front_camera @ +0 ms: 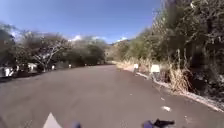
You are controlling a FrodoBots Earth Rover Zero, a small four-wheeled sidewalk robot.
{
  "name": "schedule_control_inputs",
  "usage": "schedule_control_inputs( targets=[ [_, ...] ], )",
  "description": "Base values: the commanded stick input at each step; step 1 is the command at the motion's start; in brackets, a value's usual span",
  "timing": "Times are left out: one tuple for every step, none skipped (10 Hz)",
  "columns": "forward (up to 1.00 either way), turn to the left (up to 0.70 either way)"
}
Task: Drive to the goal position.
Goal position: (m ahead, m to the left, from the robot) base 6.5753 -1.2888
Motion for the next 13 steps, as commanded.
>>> schedule_control_inputs(
  targets=[
    [0.5, 0.0],
    [0.5, 0.0],
    [0.5, 0.0],
    [0.5, 0.0],
    [0.5, 0.0],
    [0.5, 0.0],
    [0.5, 0.0],
    [0.5, 0.0],
    [0.5, 0.0],
    [0.5, 0.0],
    [0.5, 0.0],
    [0.5, 0.0],
    [0.5, 0.0]
  ],
)
